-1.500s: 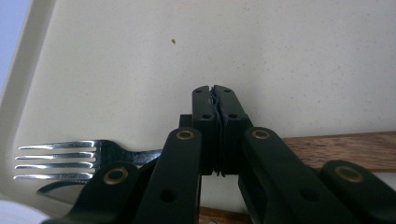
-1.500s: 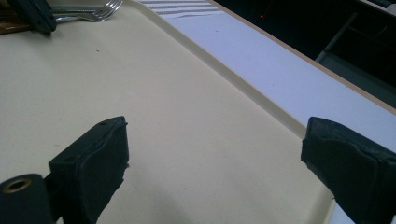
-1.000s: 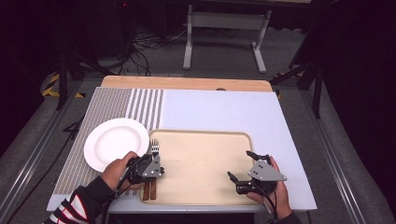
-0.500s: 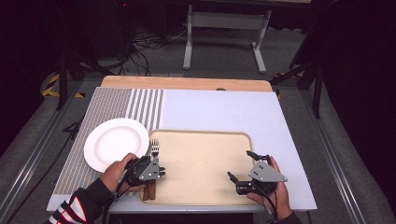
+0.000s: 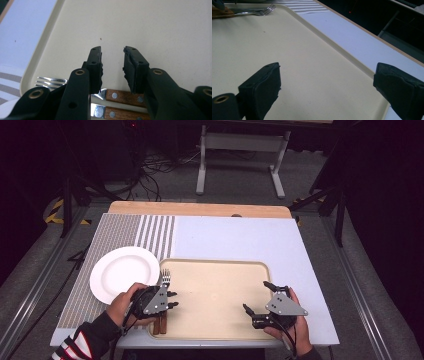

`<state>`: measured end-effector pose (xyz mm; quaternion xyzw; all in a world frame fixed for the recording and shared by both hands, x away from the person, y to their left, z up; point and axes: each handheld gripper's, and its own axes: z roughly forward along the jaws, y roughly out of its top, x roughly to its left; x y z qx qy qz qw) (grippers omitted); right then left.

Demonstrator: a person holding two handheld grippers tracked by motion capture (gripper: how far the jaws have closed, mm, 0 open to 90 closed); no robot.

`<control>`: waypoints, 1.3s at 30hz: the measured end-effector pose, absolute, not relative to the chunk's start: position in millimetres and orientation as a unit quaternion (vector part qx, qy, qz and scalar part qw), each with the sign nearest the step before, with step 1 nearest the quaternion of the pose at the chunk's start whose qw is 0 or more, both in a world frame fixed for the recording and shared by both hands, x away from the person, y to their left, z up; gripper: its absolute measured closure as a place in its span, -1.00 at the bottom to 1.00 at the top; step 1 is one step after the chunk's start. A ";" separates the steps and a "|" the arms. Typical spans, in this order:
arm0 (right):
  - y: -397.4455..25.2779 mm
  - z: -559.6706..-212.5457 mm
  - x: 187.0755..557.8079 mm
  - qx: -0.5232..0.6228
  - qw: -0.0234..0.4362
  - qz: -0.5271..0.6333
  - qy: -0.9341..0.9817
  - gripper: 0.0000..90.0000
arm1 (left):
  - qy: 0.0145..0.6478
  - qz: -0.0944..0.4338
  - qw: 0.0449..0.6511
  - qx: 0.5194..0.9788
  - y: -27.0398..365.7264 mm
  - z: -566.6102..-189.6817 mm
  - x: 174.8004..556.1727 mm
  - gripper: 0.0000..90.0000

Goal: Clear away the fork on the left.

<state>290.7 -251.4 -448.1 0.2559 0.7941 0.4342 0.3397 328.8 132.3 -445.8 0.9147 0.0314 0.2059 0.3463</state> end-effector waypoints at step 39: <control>-256.9 -445.3 291.0 0.273 0.370 0.448 0.767 -0.82 | 0.111 0.252 0.456 0.846 154.5 -435.3 327.7 -0.83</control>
